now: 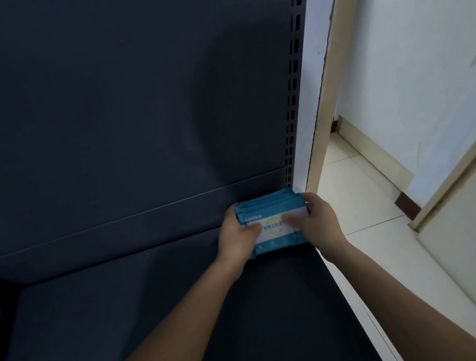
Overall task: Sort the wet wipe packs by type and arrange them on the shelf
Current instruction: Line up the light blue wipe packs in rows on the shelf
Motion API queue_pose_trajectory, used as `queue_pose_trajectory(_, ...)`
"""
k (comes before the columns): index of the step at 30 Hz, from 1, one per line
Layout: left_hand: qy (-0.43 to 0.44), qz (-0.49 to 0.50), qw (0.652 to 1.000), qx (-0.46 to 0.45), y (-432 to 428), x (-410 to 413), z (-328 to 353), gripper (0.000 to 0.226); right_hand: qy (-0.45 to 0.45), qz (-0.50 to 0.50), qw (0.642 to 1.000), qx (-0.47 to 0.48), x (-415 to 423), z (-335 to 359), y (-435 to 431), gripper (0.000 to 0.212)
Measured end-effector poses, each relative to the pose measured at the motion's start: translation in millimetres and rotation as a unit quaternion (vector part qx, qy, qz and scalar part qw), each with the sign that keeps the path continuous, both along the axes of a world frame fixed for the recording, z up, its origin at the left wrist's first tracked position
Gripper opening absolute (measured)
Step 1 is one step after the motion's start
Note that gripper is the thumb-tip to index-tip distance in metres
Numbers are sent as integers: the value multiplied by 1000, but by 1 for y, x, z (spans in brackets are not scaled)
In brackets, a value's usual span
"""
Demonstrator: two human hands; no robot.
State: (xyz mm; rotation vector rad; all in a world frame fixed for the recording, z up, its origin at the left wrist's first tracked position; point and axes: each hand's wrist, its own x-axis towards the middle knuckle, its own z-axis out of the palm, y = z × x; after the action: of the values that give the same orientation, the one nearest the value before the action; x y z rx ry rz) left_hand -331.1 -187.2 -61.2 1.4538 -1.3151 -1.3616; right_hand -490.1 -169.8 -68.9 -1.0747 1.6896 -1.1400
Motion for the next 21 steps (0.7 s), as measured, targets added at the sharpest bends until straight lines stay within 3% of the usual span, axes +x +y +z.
queue_pose_trajectory(5, 38, 17, 999, 12, 8, -1, -7, 33, -25, 24, 999, -1, -2, 0, 5, 35)
queue_pose_trajectory(10, 19, -1, 999, 25, 15, -3, -9, 32, 63, 14, 998, 22, 2, -12, 10, 34)
queue_pose_trajectory(21, 76, 30, 995, 48, 33, -3, -3, 33, 20, 44, 999, -2, 7, -4, 22, 23)
